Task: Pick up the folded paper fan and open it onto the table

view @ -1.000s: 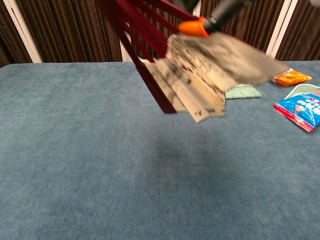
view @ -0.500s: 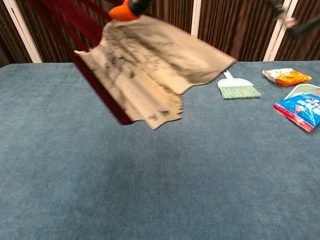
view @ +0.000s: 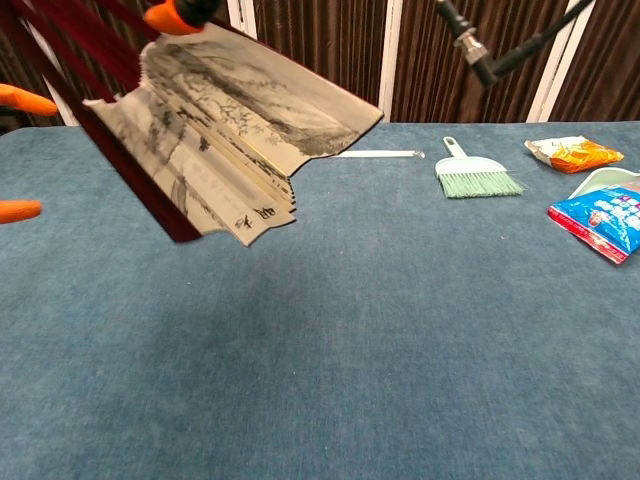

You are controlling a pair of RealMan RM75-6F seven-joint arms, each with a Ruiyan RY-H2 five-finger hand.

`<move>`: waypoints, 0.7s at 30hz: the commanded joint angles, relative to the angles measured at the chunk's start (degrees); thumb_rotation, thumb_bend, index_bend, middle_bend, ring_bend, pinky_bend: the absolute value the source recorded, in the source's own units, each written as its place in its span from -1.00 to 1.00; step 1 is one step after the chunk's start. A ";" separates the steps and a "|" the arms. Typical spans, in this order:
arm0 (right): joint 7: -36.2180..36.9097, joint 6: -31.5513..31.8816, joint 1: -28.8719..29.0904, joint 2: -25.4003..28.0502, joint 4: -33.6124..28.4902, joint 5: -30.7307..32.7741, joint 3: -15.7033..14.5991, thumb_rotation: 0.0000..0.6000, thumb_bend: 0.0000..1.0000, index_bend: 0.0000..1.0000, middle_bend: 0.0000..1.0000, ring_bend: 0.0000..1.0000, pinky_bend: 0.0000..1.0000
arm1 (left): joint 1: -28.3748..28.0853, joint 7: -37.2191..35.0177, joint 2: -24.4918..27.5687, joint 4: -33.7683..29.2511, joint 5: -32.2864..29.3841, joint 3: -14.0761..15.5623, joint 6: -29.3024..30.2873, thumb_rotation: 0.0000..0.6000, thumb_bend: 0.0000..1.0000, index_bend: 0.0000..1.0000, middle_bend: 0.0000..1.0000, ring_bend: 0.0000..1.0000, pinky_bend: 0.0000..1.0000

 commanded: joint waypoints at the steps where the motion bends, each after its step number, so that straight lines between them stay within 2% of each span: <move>1: -1.20 1.45 1.09 -0.73 -0.83 1.17 -0.42 1.00 0.11 0.53 -0.62 -0.48 -0.56 | -0.66 -1.13 -1.10 0.50 -0.54 -0.57 -0.07 1.00 -0.45 -0.53 -0.82 -1.00 -0.93; 5: -1.95 2.91 1.78 -1.29 -1.45 1.69 -0.78 1.00 0.11 0.53 -0.62 -0.48 -0.56 | -1.47 -2.81 -1.71 0.71 -0.55 -0.13 -1.22 1.00 -0.45 -0.49 -0.81 -1.00 -0.93; 9: -2.84 4.19 2.21 -1.19 -1.72 2.57 -1.21 1.00 0.12 0.53 -0.62 -0.48 -0.56 | -1.51 -4.31 -0.61 -0.30 0.90 1.89 -2.07 1.00 -0.49 -0.51 -0.82 -1.00 -0.93; 21: -0.89 4.88 1.59 -1.16 -0.36 2.41 -1.88 1.00 0.12 0.55 -0.62 -0.48 -0.56 | -1.22 -3.86 0.65 -2.63 3.73 3.96 -0.15 1.00 -0.61 -0.54 -0.86 -1.00 -0.93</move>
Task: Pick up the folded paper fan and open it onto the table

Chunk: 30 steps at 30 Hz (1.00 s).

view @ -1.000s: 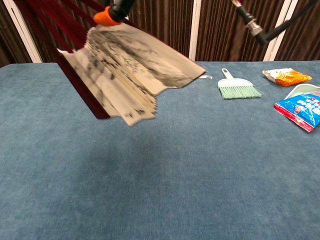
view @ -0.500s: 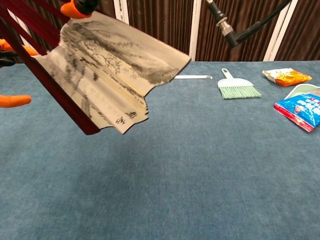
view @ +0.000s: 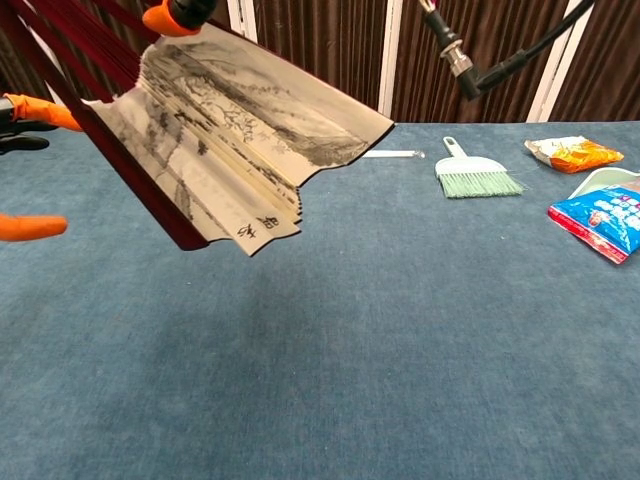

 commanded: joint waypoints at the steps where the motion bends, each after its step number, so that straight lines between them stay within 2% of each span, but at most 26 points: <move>1: 0.07 0.09 0.00 -0.07 0.17 -0.07 -0.19 1.00 0.12 0.55 -0.62 -0.48 -0.56 | -0.25 0.56 -0.36 -0.22 -0.06 0.12 -0.14 1.00 -0.61 -0.54 -0.86 -1.00 -0.93; 9: 0.84 -0.20 -0.13 -0.13 -0.75 -1.83 -0.57 1.00 0.12 0.55 -0.62 -0.48 -0.56 | -1.42 1.45 -4.22 0.99 -2.42 -1.43 -0.53 1.00 -0.61 -0.54 -0.85 -1.00 -0.93; 17: 0.89 0.24 -0.14 -0.07 -1.58 -2.51 -0.57 1.00 0.13 0.57 -0.62 -0.48 -0.56 | -2.37 0.44 -5.83 1.64 -3.28 -1.35 -2.12 1.00 -0.61 -0.52 -0.85 -1.00 -0.93; 30: 0.81 0.94 -0.61 0.88 -3.21 -2.91 -0.75 1.00 0.13 0.57 -0.62 -0.48 -0.56 | -3.96 -1.42 -9.48 3.22 -4.38 -1.71 -4.02 1.00 -0.60 -0.32 -0.79 -1.00 -0.93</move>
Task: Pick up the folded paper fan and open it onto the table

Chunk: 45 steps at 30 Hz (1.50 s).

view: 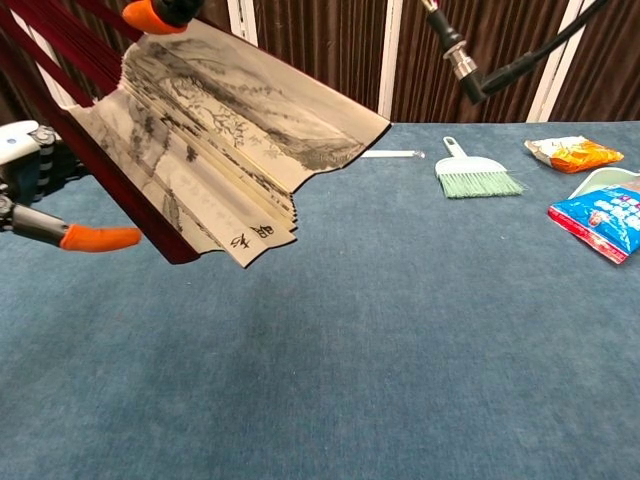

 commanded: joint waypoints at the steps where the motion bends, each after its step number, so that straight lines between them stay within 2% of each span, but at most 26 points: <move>1: 0.07 -0.01 -0.08 0.14 -0.20 -0.11 -0.04 1.00 0.13 0.58 -0.62 -0.48 -0.56 | -0.56 -0.16 -0.91 0.58 -0.29 -0.11 -0.69 1.00 -0.59 -0.31 -0.78 -1.00 -0.93; 6: 0.38 0.02 -0.31 0.49 -0.43 -0.32 -0.04 1.00 0.13 0.58 -0.62 -0.48 -0.56 | -1.28 -0.27 -2.32 0.80 -0.29 -0.35 -1.08 1.00 -0.44 -0.20 -0.73 -1.00 -0.93; 14: 1.25 -0.42 -0.93 1.21 -0.90 -1.01 -0.30 1.00 0.13 0.58 -0.62 -0.48 -0.56 | -1.71 1.15 -3.58 1.11 -1.15 -0.65 -1.27 1.00 -0.06 -0.01 -0.65 -1.00 -0.93; 17: 1.42 -0.60 -1.12 1.51 -1.01 -1.29 -0.46 1.00 0.13 0.58 -0.62 -0.48 -0.56 | -1.68 1.86 -3.98 1.41 -1.64 -0.81 -1.08 1.00 0.00 0.07 -0.62 -1.00 -0.93; 32: 4.15 -1.41 -3.27 3.25 -0.54 -3.04 -1.17 1.00 0.13 0.58 -0.62 -0.48 -0.56 | -1.37 2.43 -3.18 2.76 -2.51 -1.51 -0.10 1.00 0.04 0.12 -0.57 -1.00 -0.93; 45: 9.83 -1.77 -8.67 8.94 0.14 -8.26 -1.64 1.00 0.14 0.59 -0.62 -0.48 -0.56 | -0.42 3.02 -1.31 4.31 0.29 -2.73 5.24 1.00 0.04 0.12 -0.54 -1.00 -0.93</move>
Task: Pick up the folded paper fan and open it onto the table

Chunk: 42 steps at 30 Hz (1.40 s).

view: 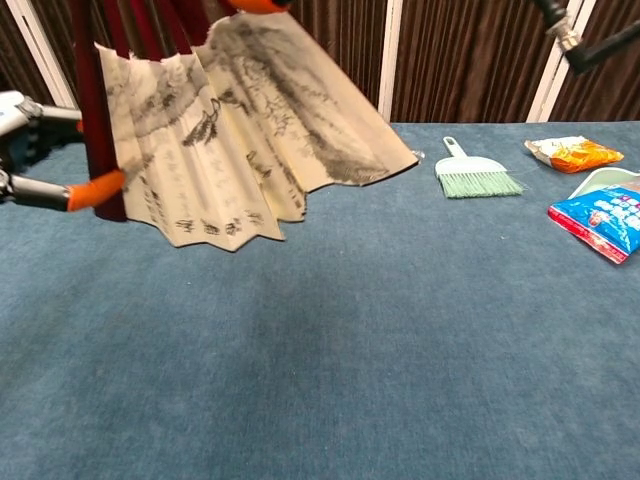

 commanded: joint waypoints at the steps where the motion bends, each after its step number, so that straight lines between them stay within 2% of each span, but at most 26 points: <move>1: 2.27 -0.15 -1.76 1.68 0.27 -1.68 0.13 1.00 0.14 0.59 -0.62 -0.48 -0.56 | 0.16 0.67 0.34 0.26 0.58 -0.28 0.87 1.00 0.04 0.12 -0.54 -1.00 -0.93; 19: 9.16 1.83 -9.35 7.02 3.86 -11.37 -1.06 1.00 0.15 0.59 -0.62 -0.48 -0.56 | -0.20 7.67 -2.18 8.08 6.43 -1.46 9.38 1.00 0.04 0.13 -0.52 -1.00 -0.93; 31: 16.35 3.60 -13.76 6.64 8.67 -18.24 -2.14 1.00 0.19 0.60 -0.62 -0.48 -0.56 | -1.68 10.63 -5.72 15.69 10.40 -1.52 13.64 1.00 0.02 0.13 -0.51 -1.00 -0.93; 42: 21.57 6.49 -17.59 4.70 15.74 -24.46 -3.97 1.00 0.19 0.61 -0.62 -0.48 -0.56 | -3.87 15.25 -9.09 22.51 13.34 -1.96 16.75 1.00 0.02 0.13 -0.51 -1.00 -0.93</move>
